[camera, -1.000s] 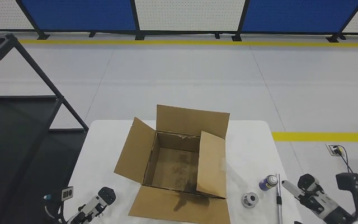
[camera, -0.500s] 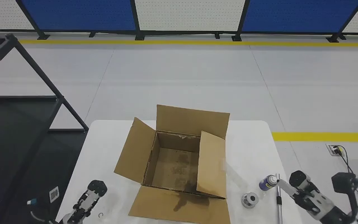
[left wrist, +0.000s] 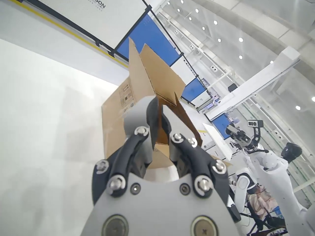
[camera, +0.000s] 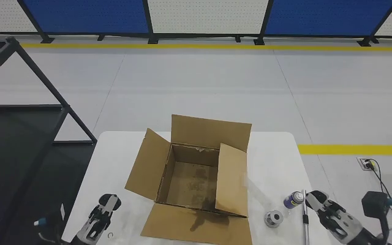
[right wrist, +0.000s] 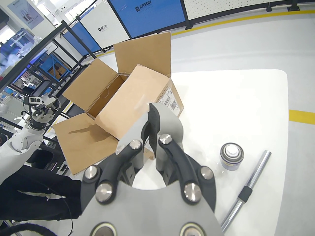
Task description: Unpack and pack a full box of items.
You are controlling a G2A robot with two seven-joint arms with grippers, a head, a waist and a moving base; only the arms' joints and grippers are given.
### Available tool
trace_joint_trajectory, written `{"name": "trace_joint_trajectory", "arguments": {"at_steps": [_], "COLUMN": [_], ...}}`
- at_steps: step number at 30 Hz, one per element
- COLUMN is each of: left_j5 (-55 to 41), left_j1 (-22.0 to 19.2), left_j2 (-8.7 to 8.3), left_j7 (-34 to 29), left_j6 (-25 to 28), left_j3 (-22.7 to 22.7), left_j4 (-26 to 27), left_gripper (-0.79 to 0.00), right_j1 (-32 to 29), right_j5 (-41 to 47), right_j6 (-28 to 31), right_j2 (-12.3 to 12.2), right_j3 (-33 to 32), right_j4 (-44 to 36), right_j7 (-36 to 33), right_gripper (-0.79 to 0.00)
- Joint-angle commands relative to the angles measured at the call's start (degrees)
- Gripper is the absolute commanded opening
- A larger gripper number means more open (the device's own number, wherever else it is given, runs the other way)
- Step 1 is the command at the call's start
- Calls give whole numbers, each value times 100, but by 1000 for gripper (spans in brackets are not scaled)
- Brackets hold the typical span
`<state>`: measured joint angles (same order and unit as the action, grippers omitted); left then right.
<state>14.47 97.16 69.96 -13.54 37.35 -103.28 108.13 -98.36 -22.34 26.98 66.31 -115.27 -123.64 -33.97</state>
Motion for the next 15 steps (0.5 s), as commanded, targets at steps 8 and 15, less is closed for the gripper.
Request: {"name": "trace_joint_trajectory", "arguments": {"at_steps": [8,15], "left_j5": [136,895], "left_j1": [-50,-408], "left_j2": [6,-7], "left_j7": [124,-31], "left_j6": [-192,-649], "left_j3": [3,272], "left_j4": [30,74], "left_gripper": [0,0], "right_j1": [15,-19], "right_j5": [4,168], "right_j6": [-252,-267], "right_j2": [-27,-53], "right_j3": [24,-51], "right_j4": [-5,101], "right_j7": [74,65], "right_gripper": [0,0]}}
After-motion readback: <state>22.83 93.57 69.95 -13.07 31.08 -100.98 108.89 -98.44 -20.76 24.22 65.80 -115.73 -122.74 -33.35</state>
